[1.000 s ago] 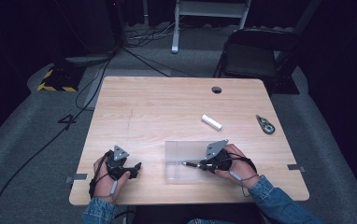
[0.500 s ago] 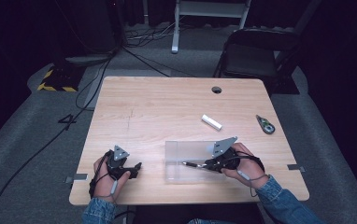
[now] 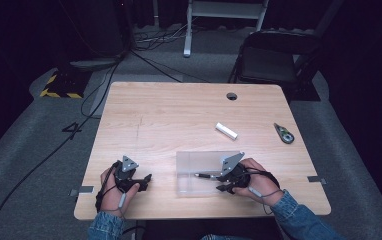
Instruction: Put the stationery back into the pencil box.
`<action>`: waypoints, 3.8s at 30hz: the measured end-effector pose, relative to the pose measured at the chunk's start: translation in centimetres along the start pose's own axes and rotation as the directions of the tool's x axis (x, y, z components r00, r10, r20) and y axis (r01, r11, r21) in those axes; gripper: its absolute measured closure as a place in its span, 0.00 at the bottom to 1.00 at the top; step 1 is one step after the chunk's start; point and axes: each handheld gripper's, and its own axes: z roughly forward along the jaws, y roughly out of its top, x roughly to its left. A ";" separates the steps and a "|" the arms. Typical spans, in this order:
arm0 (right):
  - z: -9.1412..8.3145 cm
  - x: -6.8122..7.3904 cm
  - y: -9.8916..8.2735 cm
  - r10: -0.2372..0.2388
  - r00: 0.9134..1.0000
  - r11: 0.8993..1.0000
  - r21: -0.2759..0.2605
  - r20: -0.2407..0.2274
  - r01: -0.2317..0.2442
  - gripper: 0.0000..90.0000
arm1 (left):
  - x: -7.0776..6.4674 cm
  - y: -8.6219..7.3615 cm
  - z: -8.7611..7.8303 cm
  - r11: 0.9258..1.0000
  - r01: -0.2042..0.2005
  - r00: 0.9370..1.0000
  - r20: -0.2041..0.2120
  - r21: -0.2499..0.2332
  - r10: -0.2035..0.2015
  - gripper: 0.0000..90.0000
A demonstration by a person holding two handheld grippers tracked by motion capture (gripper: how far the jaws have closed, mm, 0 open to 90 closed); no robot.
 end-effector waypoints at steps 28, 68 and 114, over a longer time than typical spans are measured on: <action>-4.5 -1.9 -0.3 0.116 0.992 0.982 -0.155 0.045 -0.107 0.59 | 0.0 0.0 0.0 1.000 0.003 1.000 0.000 -0.002 -0.003 0.23; -11.5 -15.4 -10.1 0.591 0.726 0.805 -0.313 0.351 -0.504 0.39 | 0.0 0.6 0.7 1.000 -0.007 1.000 0.005 0.009 0.007 0.16; -8.3 -22.2 -15.8 0.716 0.561 0.681 -0.237 0.415 -0.693 0.41 | 0.0 0.6 0.7 1.000 -0.009 1.000 0.003 0.010 0.009 0.16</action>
